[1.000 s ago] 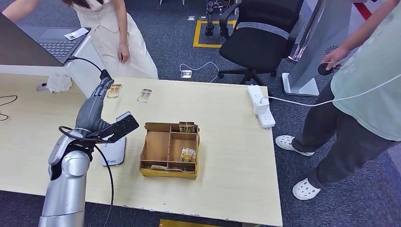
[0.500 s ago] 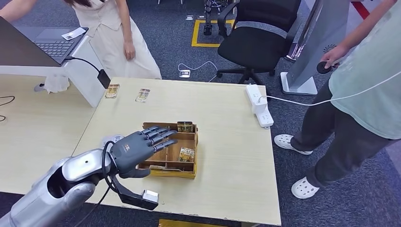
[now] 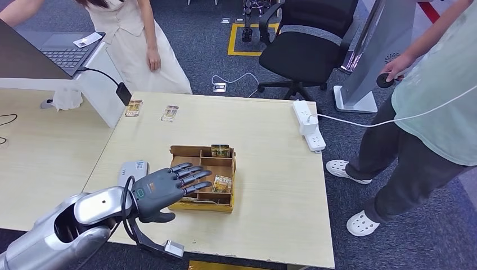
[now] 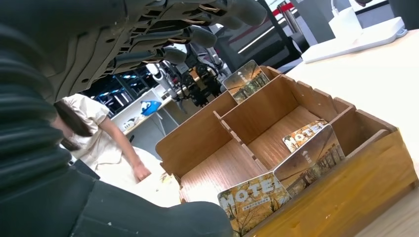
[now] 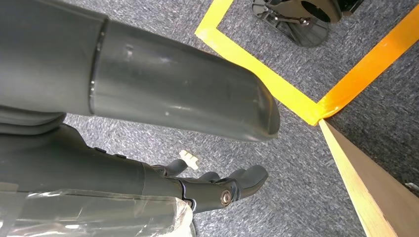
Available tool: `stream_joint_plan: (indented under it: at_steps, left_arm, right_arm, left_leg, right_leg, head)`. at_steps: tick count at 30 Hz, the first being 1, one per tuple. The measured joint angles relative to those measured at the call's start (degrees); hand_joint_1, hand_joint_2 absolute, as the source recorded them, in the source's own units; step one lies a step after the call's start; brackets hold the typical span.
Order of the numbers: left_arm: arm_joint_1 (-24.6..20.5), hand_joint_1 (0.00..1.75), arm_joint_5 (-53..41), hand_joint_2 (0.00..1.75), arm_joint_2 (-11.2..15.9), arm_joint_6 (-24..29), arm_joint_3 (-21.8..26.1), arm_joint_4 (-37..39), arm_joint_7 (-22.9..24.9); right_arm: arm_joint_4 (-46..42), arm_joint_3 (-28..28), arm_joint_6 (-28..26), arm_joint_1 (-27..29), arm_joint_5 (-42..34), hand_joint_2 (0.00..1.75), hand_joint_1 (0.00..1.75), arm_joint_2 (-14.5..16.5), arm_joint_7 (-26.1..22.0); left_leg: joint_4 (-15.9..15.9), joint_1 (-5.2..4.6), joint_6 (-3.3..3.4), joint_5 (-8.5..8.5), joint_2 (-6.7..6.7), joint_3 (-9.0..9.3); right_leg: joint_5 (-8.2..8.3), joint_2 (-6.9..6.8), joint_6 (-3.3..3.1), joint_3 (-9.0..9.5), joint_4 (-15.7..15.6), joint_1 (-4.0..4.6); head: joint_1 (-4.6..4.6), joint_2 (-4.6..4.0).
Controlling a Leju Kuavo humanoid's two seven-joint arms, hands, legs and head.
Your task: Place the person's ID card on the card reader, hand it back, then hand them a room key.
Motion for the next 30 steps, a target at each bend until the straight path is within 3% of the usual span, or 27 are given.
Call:
stream_joint_plan:
  at_steps: [19,30]
  left_arm:
    - [0.4,0.00,-1.4,1.75,-1.5,1.2,-0.7,0.0,2.5]
    - [2.3,0.00,-9.7,1.75,-5.2,2.2,-0.6,0.0,6.8]
  right_arm:
    - [0.0,-0.1,0.1,0.0,0.5,0.00,0.00,0.0,-0.3]
    - [0.0,-0.3,0.4,0.0,1.0,0.00,0.00,0.0,-0.4]
  left_leg:
    - [0.0,0.00,0.00,0.00,-0.03,-0.01]
    - [0.0,0.00,0.00,0.00,-0.04,-0.02]
  right_leg:
    - [0.00,-0.03,0.00,0.00,0.0,0.00]
    - [0.00,-0.04,0.00,0.01,0.0,-0.01]
  head:
    - [0.00,0.00]
    - [0.00,0.00]
